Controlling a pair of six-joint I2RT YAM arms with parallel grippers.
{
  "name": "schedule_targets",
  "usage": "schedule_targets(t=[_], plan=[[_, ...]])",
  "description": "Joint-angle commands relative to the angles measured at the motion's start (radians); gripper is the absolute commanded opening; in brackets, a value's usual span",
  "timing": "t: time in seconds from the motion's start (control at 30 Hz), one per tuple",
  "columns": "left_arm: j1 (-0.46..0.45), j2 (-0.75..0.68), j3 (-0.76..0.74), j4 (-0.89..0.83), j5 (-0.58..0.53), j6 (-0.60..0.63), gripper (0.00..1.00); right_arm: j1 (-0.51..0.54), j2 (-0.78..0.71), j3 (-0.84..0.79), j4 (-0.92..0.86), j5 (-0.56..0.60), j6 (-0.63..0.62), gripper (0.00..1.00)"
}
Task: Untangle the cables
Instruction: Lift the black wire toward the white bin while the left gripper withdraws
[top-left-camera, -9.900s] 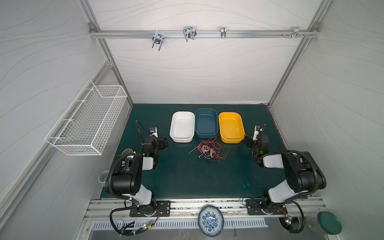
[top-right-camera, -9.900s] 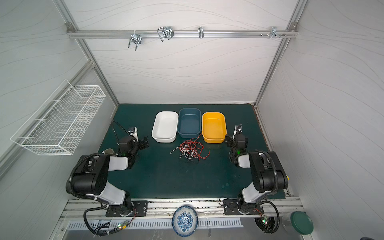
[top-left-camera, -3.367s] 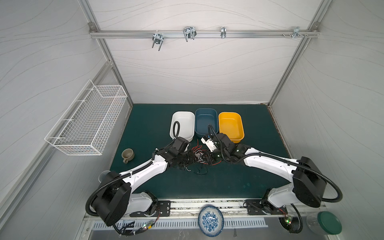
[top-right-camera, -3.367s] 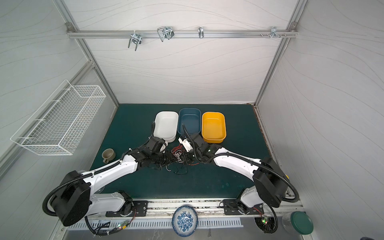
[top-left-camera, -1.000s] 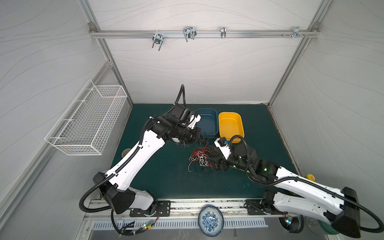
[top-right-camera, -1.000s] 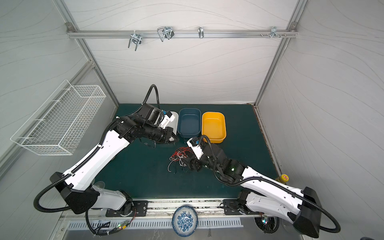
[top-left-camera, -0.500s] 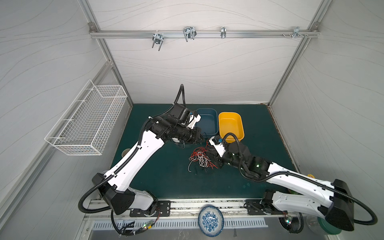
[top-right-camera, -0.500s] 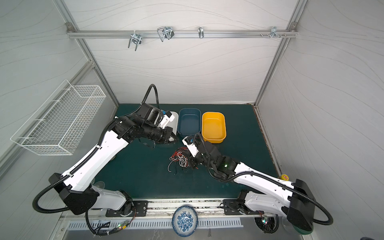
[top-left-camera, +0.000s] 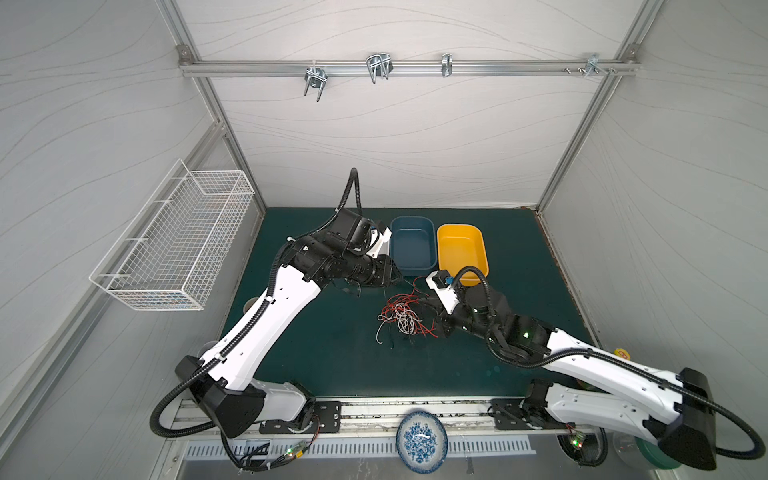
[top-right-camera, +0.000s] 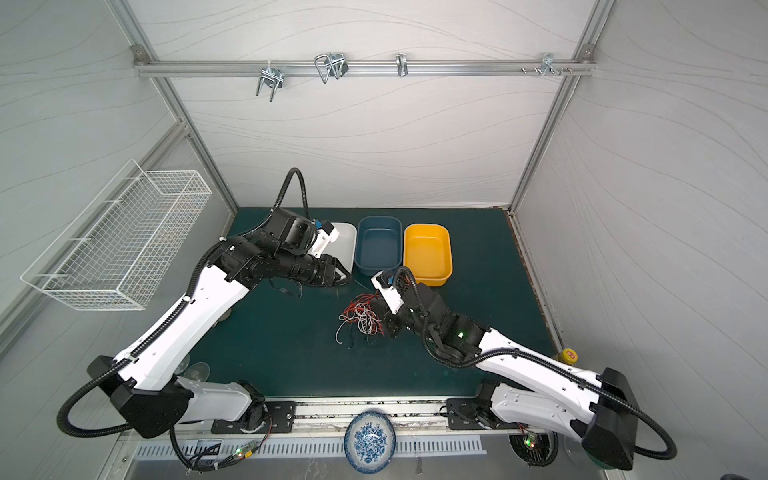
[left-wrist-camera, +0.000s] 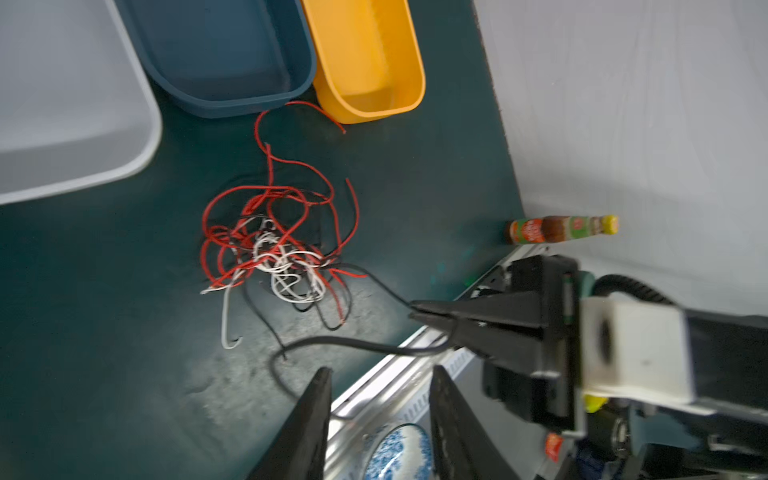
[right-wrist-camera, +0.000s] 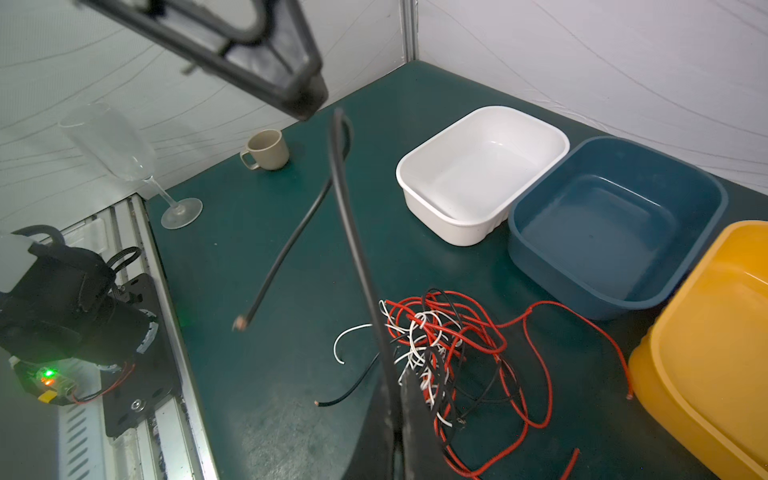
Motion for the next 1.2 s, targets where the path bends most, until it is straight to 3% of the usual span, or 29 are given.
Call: schedule_targets(t=[0.0,0.3,0.53,0.8,1.17], plan=[[0.026,-0.056,-0.068,0.057,-0.082,0.023,0.59,0.002,-0.047,0.043,-0.060,0.038,-0.008,0.00],[0.039,-0.240,-0.320,0.136,-0.358,0.047,0.78,0.001,-0.109,0.143,-0.184,0.086,-0.031,0.00],[0.040,-0.375,-0.465,0.169,-0.534,0.027,0.82,0.001,-0.097,0.289,-0.287,0.102,-0.052,0.00],[0.040,-0.538,-0.616,0.239,-0.619,-0.014,0.92,0.000,-0.060,0.486,-0.402,0.164,-0.080,0.00],[0.040,-0.606,-0.700,0.245,-0.701,-0.053,0.99,0.000,0.036,0.613,-0.412,0.188,-0.119,0.00]])
